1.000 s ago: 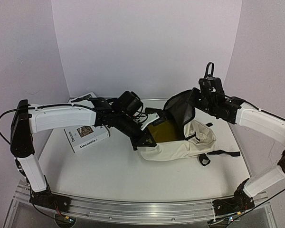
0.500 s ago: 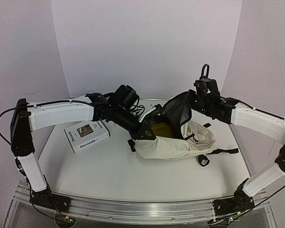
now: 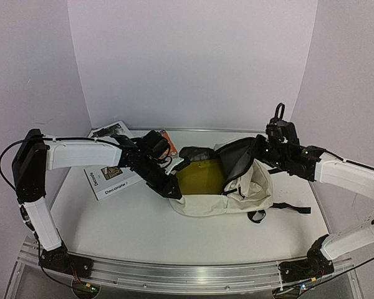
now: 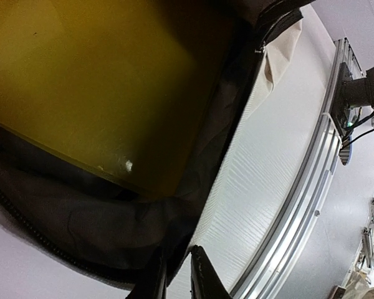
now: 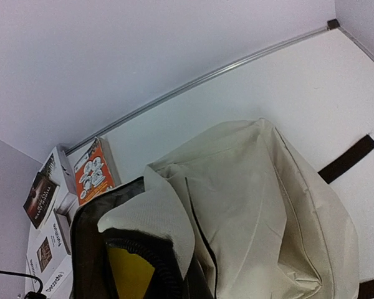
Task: Pack the student bag
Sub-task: Adjust the student bag at the center of the board.
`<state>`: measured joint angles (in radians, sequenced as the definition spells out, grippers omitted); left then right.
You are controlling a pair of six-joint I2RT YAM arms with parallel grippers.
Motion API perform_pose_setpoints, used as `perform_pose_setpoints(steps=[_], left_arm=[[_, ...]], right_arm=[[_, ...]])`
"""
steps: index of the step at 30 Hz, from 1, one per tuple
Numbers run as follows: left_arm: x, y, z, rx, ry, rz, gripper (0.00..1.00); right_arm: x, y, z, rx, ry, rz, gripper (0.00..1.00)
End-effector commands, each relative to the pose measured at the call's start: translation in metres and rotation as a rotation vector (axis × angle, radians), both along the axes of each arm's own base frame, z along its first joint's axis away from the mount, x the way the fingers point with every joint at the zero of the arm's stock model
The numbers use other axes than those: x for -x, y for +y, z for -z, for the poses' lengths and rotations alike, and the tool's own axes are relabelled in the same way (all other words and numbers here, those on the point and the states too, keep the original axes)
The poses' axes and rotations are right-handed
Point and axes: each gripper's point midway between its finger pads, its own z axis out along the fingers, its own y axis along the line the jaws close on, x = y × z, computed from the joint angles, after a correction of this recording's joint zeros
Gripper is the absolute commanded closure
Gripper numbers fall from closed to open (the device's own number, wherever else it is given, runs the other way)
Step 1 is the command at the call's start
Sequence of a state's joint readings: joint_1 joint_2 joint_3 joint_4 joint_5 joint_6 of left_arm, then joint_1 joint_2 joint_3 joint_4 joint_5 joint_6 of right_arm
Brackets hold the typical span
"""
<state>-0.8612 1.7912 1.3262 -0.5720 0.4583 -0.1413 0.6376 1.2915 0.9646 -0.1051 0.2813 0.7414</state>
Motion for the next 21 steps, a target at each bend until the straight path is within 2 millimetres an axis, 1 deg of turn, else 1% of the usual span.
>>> perform_pose_setpoints(steps=[1,2,4,5,7,8,9,11,12,13,14,15,16,17,19,20,21], left_arm=[[0.004,-0.009,-0.032,0.104,0.019,-0.023,0.78],[0.001,-0.012,-0.04,0.127,0.011,-0.026,0.73],[-0.006,-0.016,-0.056,0.164,-0.005,-0.044,0.59],[-0.008,-0.017,-0.061,0.177,-0.011,-0.051,0.56],[-0.018,-0.017,-0.077,0.209,-0.027,-0.081,0.46],[-0.019,-0.017,-0.08,0.215,-0.032,-0.087,0.45],[-0.03,-0.014,-0.09,0.238,-0.064,-0.124,0.35],[-0.038,-0.007,-0.095,0.255,-0.074,-0.161,0.3],[-0.047,0.0,-0.1,0.272,-0.082,-0.201,0.27],[-0.054,0.006,-0.101,0.276,-0.078,-0.235,0.27],[-0.062,0.014,-0.103,0.28,-0.082,-0.278,0.25],[-0.074,0.026,-0.107,0.279,-0.104,-0.341,0.24],[-0.081,0.035,-0.109,0.283,-0.114,-0.39,0.22],[-0.087,0.043,-0.11,0.286,-0.116,-0.424,0.2],[-0.099,0.06,-0.115,0.3,-0.13,-0.491,0.19],[-0.106,0.067,-0.118,0.313,-0.135,-0.518,0.17],[-0.114,0.078,-0.121,0.322,-0.138,-0.554,0.16]], right_arm=[[-0.002,-0.02,0.012,-0.064,-0.012,0.136,1.0],[-0.001,-0.021,0.021,-0.055,0.003,0.145,1.0],[-0.001,-0.024,0.042,-0.022,0.04,0.161,0.99],[-0.002,-0.024,0.049,-0.009,0.053,0.164,0.98],[-0.002,-0.024,0.066,0.025,0.086,0.169,0.97],[-0.003,-0.025,0.069,0.031,0.092,0.171,0.96],[-0.004,-0.024,0.081,0.055,0.116,0.172,0.95],[-0.005,-0.022,0.091,0.071,0.137,0.163,0.92],[-0.005,-0.019,0.095,0.077,0.149,0.149,0.88],[-0.005,-0.018,0.096,0.077,0.154,0.139,0.82],[-0.003,-0.017,0.096,0.074,0.157,0.13,0.74],[0.0,-0.017,0.094,0.064,0.156,0.114,0.63],[0.004,-0.017,0.086,0.057,0.14,0.096,0.52],[0.007,-0.016,0.084,0.056,0.135,0.077,0.47],[0.013,-0.011,0.068,0.055,0.101,0.007,0.29],[0.016,-0.006,0.059,0.055,0.085,-0.046,0.23],[0.022,0.003,0.045,0.055,0.054,-0.127,0.14]])
